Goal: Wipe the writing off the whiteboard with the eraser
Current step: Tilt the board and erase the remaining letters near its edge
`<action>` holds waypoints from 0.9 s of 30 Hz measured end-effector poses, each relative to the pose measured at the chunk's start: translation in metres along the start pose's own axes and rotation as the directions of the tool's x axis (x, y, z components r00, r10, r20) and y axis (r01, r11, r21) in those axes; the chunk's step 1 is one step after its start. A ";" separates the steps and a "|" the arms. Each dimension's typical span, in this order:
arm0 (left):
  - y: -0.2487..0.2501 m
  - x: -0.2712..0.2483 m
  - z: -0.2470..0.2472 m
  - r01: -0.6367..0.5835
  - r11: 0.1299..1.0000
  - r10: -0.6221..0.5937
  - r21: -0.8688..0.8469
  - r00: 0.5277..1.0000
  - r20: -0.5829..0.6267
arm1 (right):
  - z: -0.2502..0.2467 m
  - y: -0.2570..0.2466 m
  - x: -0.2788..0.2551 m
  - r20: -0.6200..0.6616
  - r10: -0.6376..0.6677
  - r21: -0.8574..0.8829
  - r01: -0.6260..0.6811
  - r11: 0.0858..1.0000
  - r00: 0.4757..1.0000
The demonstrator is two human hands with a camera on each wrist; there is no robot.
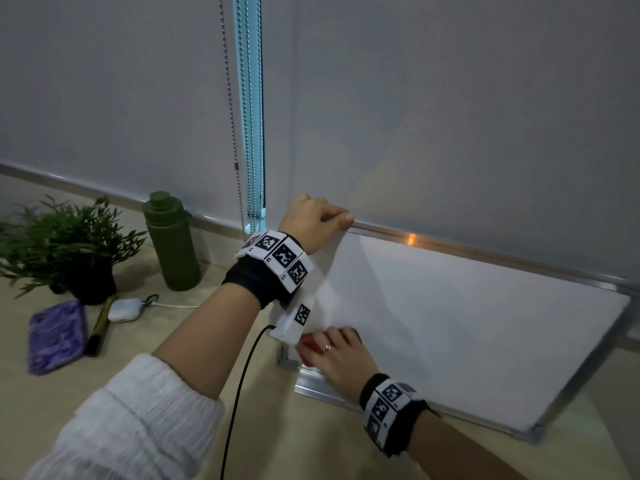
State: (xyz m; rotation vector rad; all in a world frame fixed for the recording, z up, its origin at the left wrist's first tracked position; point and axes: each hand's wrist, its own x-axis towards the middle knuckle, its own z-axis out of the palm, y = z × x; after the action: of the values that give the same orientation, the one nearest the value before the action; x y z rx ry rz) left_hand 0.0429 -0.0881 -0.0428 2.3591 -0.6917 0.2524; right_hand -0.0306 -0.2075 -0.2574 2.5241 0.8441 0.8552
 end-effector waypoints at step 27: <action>-0.012 0.010 0.011 0.037 0.999 -0.038 -0.038 0.998 -0.041 | 0.004 0.008 -0.085 0.326 0.250 0.252 -0.339 0.907 0.912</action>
State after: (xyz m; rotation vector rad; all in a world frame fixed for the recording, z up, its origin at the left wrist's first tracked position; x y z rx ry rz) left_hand 0.0580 -0.0920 -0.0542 2.3225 -0.6265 0.2689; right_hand -0.0789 -0.2679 -0.2936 3.0083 0.5339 0.4410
